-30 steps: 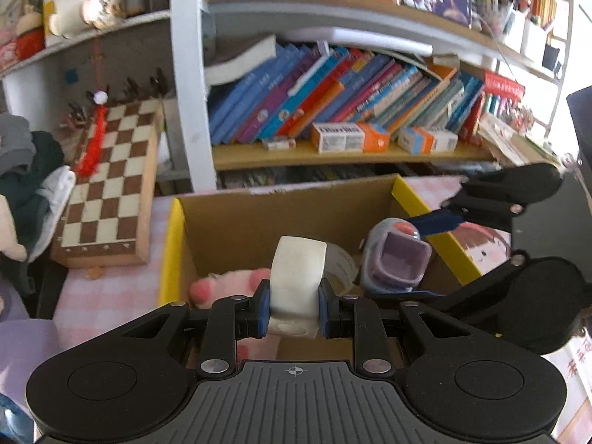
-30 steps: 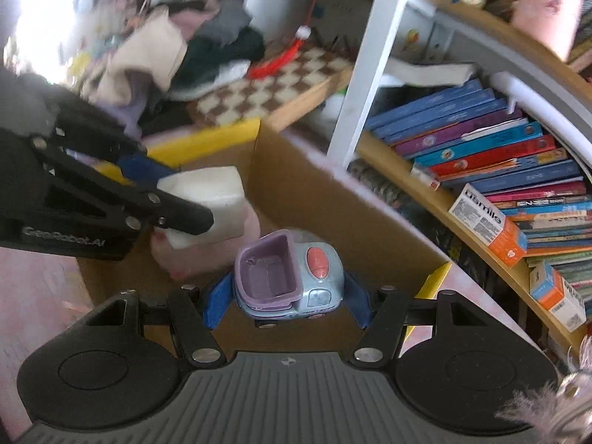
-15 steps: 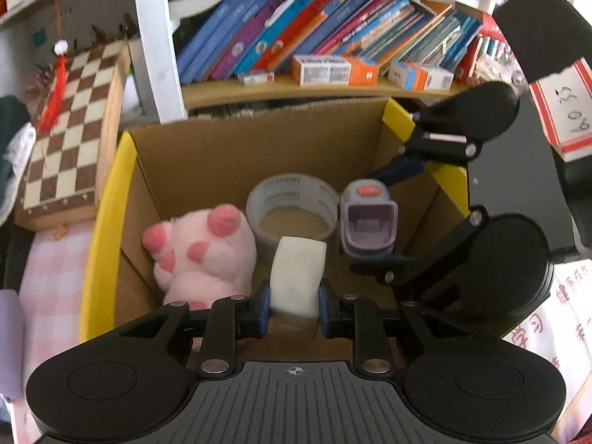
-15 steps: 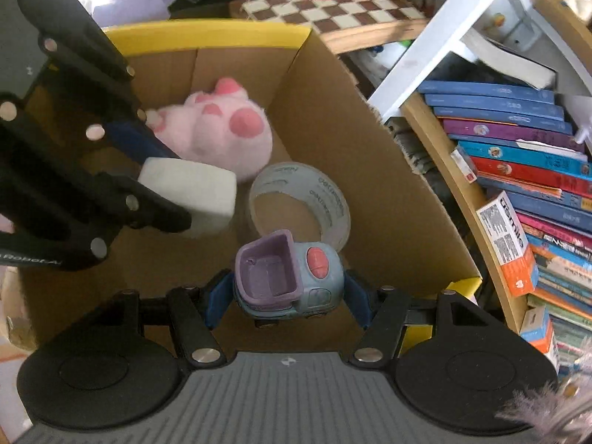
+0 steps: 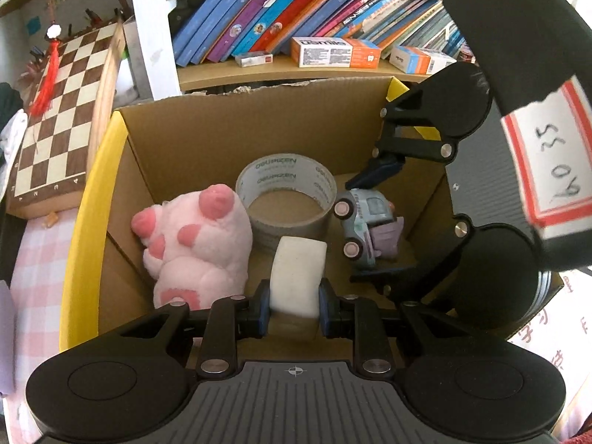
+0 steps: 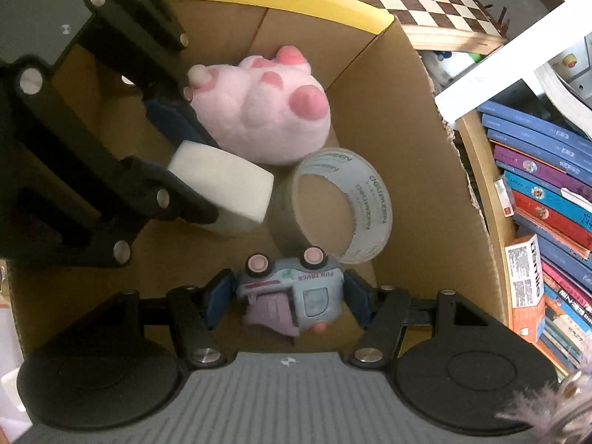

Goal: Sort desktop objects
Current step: 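Open the left tool releasing the eraser while the right tool drops the truck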

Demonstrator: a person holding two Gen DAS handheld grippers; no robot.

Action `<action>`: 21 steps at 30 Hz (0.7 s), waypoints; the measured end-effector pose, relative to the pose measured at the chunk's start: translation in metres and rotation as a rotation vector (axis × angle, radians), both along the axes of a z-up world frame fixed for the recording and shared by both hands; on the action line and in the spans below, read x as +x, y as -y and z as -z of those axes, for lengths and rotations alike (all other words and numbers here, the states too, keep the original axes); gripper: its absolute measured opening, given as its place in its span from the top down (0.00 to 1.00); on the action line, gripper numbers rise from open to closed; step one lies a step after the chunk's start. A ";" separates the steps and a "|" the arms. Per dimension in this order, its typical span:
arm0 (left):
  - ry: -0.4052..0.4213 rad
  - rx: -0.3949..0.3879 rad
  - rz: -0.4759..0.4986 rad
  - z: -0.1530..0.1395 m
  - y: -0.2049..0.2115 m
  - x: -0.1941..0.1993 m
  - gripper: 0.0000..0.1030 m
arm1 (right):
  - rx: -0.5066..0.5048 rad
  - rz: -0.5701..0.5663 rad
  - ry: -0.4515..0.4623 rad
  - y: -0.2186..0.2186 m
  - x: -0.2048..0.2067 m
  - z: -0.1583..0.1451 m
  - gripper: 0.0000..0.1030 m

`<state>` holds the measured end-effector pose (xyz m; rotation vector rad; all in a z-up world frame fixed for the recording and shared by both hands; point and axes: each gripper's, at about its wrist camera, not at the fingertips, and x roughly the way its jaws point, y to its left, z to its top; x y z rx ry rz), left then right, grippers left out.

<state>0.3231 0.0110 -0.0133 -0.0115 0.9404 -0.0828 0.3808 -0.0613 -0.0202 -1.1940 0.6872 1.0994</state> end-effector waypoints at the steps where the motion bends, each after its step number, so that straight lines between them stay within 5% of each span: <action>1: 0.000 -0.002 -0.001 0.001 0.000 0.000 0.77 | 0.003 0.003 -0.003 0.001 0.000 -0.001 0.40; 10: 0.003 -0.003 -0.004 0.003 0.001 0.001 0.76 | 0.024 0.013 -0.006 -0.001 0.002 -0.004 0.38; 15: 0.014 0.009 -0.011 0.001 0.001 -0.001 0.74 | 0.045 0.012 -0.006 -0.002 0.002 -0.007 0.20; 19: 0.024 0.021 -0.005 -0.002 0.002 -0.004 0.72 | 0.065 0.022 0.003 -0.001 0.002 -0.009 0.17; 21: 0.042 0.023 -0.003 -0.006 0.001 -0.007 0.54 | 0.081 0.034 0.003 0.000 0.001 -0.011 0.15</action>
